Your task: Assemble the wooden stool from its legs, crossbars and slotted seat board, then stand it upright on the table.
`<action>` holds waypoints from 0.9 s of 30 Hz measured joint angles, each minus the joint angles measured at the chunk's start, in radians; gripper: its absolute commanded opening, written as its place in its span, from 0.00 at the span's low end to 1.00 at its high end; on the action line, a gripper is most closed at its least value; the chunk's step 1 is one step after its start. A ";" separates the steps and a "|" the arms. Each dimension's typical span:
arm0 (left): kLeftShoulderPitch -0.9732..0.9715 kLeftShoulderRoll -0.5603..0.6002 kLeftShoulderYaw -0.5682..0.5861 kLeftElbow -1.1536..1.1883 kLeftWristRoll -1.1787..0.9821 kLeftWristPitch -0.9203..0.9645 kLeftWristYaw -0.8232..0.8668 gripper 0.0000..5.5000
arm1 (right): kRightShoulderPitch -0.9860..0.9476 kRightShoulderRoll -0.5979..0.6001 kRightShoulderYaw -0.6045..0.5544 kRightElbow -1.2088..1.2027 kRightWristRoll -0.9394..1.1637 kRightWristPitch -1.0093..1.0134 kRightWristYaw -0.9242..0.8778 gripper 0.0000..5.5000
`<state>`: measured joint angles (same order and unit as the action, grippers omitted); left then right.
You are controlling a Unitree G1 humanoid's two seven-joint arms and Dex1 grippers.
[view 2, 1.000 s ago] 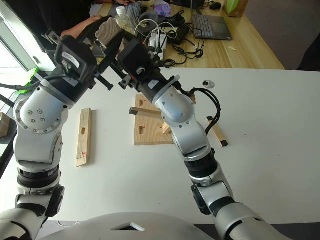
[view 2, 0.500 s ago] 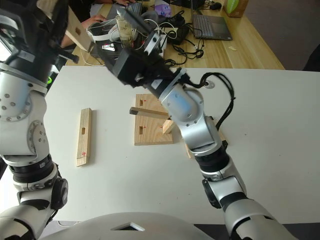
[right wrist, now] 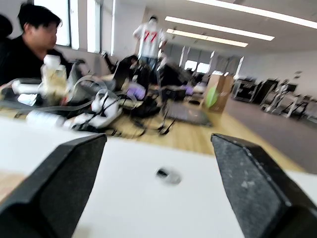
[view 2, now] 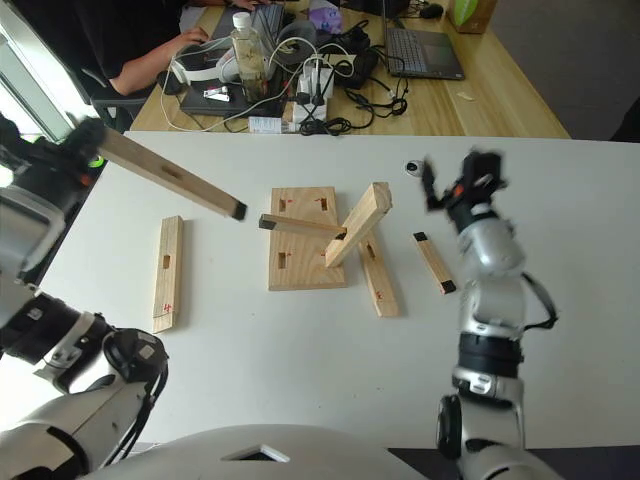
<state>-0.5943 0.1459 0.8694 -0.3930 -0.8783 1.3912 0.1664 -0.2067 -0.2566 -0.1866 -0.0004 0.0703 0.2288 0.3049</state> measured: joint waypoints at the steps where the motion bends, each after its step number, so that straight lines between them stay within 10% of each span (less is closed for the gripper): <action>1: 0.027 -0.046 -0.013 -0.027 -0.017 0.028 0.012 0.19 | 0.066 0.022 0.045 -0.012 0.000 -0.001 0.011 0.71; 8: 0.144 -0.255 -0.067 -0.192 -0.056 0.078 0.103 0.19 | 0.248 0.056 0.169 -0.144 0.002 0.019 0.033 0.71; 27: 0.261 -0.203 -0.358 -0.449 0.059 0.022 0.162 0.19 | 0.327 0.055 0.177 -0.272 0.013 0.067 -0.014 0.71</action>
<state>-0.3333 -0.0566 0.5116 -0.8422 -0.8191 1.4131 0.3286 0.1206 -0.2014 -0.0101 -0.2723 0.0831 0.2961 0.2910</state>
